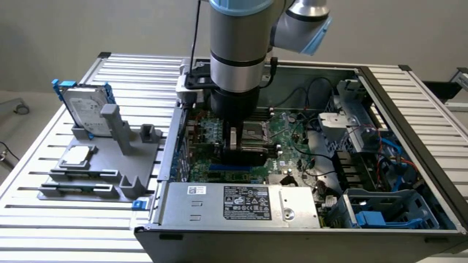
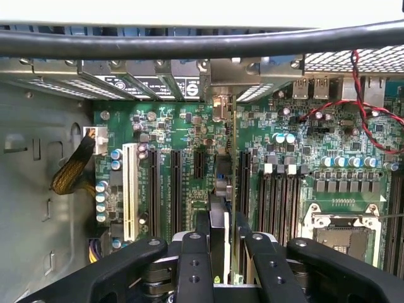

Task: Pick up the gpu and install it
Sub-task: 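Insert the gpu into the slot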

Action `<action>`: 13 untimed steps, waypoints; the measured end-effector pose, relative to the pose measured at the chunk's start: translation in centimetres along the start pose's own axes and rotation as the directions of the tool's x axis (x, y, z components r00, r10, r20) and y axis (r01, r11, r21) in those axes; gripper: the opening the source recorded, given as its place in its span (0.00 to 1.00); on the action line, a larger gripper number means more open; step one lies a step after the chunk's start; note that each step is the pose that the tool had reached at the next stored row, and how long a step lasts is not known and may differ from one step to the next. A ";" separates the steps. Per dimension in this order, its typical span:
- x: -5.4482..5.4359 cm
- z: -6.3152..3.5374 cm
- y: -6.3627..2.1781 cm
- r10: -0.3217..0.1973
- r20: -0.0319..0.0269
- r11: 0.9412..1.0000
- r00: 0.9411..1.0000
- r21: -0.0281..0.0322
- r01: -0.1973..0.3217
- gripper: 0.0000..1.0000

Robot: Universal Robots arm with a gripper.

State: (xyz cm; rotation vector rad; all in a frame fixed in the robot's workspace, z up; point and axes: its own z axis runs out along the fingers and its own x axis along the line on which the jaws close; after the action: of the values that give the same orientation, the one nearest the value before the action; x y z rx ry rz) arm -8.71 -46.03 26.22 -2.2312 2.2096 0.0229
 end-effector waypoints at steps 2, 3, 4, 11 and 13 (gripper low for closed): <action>0.0 0.04 0.01 0.000 0.000 1.000 1.000 -0.002 0.000 0.26; 0.0 0.07 0.01 0.000 0.000 1.000 1.000 -0.002 0.000 0.26; 0.0 0.10 0.02 0.000 0.000 1.000 1.000 -0.003 0.000 0.26; 0.1 0.27 0.02 0.000 0.000 1.000 1.000 -0.011 0.000 0.26; 0.1 0.29 0.02 0.000 0.000 1.000 1.000 -0.011 0.000 0.26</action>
State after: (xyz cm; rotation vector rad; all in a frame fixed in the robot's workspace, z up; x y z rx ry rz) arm -8.73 -46.16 25.94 -2.2371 2.2143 0.0351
